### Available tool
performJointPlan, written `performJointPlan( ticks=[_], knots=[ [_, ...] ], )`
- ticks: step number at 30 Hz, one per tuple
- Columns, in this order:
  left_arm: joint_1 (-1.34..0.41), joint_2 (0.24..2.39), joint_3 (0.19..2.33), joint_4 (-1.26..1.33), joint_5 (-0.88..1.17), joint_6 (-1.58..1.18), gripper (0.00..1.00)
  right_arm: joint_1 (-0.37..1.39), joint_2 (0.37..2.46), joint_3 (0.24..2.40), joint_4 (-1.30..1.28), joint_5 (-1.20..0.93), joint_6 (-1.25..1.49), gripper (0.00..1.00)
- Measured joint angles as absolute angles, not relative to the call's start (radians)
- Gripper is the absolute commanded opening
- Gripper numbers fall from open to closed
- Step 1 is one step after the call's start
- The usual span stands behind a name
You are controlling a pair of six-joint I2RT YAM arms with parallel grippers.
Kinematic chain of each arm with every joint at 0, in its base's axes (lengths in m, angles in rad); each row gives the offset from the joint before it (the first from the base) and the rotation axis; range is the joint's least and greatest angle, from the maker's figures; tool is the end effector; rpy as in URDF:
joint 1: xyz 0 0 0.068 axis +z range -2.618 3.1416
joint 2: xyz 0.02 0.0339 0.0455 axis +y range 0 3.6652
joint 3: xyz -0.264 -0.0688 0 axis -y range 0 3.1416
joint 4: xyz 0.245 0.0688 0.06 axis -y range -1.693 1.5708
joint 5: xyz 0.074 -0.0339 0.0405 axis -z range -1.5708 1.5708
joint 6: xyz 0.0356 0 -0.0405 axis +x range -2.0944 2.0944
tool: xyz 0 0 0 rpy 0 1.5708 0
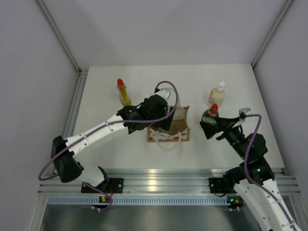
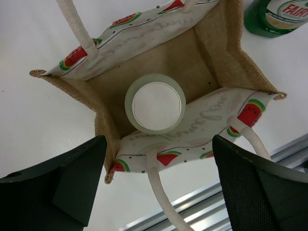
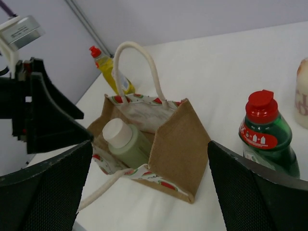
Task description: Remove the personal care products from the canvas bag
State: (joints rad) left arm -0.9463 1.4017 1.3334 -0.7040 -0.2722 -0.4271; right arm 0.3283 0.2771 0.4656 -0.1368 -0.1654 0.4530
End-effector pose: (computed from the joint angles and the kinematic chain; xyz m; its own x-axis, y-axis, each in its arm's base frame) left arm 0.1841 -0.2391 0.3413 -0.6484 0.2172 -0.7297 0.4397 0.8893 -0.1260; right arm 0.0970 0.0392 0.2962 -0.1633 0.4004 -0.9017 -0.4473 0.7845 0.4294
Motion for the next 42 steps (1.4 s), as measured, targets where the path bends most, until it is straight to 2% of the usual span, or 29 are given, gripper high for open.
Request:
performJointPlan(
  ticks=[8, 19, 35, 38, 42],
  knots=[
    [-0.946, 1.532, 1.38, -0.706, -0.326, -0.419, 0.95, 0.328, 0.255, 0.521, -0.276, -0.244, 0.432, 0.99],
    [-0.946, 1.675, 1.382, -0.702, -0.34, -0.421, 0.98, 0.328, 0.323, 0.577, -0.315, -0.268, 0.361, 0.99],
    [-0.946, 1.726, 1.36, -0.633, -0.357, -0.426, 0.98, 0.328, 0.354, 0.578, -0.33, -0.274, 0.314, 0.99],
    [-0.945, 1.726, 1.338, -0.616, -0.358, -0.426, 0.94, 0.328, 0.354, 0.578, -0.33, -0.274, 0.314, 0.98],
    [-0.945, 1.726, 1.32, -0.592, -0.357, -0.426, 0.8, 0.328, 0.354, 0.578, -0.33, -0.275, 0.314, 0.99]
  ],
)
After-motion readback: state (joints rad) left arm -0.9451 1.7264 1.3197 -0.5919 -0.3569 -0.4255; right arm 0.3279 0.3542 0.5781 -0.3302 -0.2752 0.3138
